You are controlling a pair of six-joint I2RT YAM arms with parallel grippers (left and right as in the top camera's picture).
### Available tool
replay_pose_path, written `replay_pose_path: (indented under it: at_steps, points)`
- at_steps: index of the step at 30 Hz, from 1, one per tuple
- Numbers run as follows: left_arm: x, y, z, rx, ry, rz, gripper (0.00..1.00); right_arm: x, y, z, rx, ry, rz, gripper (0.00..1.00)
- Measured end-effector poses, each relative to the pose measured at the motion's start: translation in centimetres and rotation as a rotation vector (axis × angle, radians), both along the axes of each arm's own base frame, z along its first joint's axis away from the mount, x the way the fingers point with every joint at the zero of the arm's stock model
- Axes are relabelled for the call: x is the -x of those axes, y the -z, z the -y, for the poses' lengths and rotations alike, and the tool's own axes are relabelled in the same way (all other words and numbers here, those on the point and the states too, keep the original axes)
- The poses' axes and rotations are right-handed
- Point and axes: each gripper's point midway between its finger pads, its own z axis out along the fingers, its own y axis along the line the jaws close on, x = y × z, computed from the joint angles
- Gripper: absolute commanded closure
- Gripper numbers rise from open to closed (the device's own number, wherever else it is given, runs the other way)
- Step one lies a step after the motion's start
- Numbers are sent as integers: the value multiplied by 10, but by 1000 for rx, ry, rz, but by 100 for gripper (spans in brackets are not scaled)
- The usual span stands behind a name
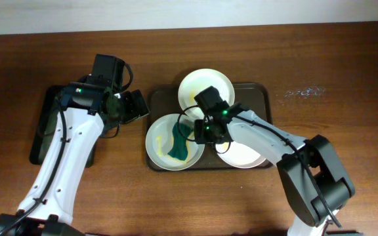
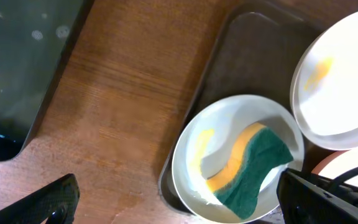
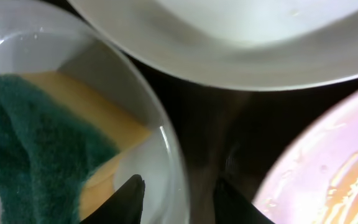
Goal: Clean dirty plates on tray and stack at the side
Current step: 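Hold the plate rim with the right gripper and scrub with the sponge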
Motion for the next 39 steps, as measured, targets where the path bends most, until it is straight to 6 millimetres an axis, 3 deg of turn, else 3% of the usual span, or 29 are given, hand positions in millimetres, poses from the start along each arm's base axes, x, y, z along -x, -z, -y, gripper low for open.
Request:
replay_pose_path:
  at_steps: [1,3,5,6,10,11,14,16,19,22,26,27,28,34,35,36,39]
  points:
    - [1,0,0,-3,7,-3,0,3,4,-3,6,-11,-8,79]
    - [1,0,2,-2,43,-3,2,7,7,-1,19,-18,-26,80]
    - [1,0,10,26,112,-3,15,11,8,2,29,-20,-41,93]
    - [2,0,14,38,144,-2,27,11,9,2,31,-17,-41,96]
    - [-3,1,23,70,208,22,31,10,9,4,40,-10,-39,96]
    - [-2,7,29,97,242,18,38,10,9,4,40,-9,-39,96]
    - [2,48,55,181,332,-32,29,9,9,4,41,-9,-35,96]
    - [15,90,87,228,450,-115,37,9,9,4,41,-9,-35,95]
    - [15,125,108,301,544,-160,39,9,9,4,41,-9,-34,95]
    - [20,145,115,349,579,-210,40,9,9,4,41,-9,-34,95]
    - [18,145,131,367,650,-172,47,9,9,4,41,-9,-35,95]
    - [17,145,132,358,657,-166,51,9,9,4,41,-9,-34,95]
    - [16,146,132,352,658,-162,62,9,9,4,42,-9,-35,95]
    - [15,164,124,273,591,-206,84,9,10,5,43,-8,-35,95]
    - [14,166,117,220,543,-221,95,9,9,4,40,-9,-34,95]
    - [13,167,110,173,494,-233,99,8,9,2,33,-8,-32,95]
    - [8,163,74,-52,330,-267,100,9,9,-4,11,-18,-35,96]
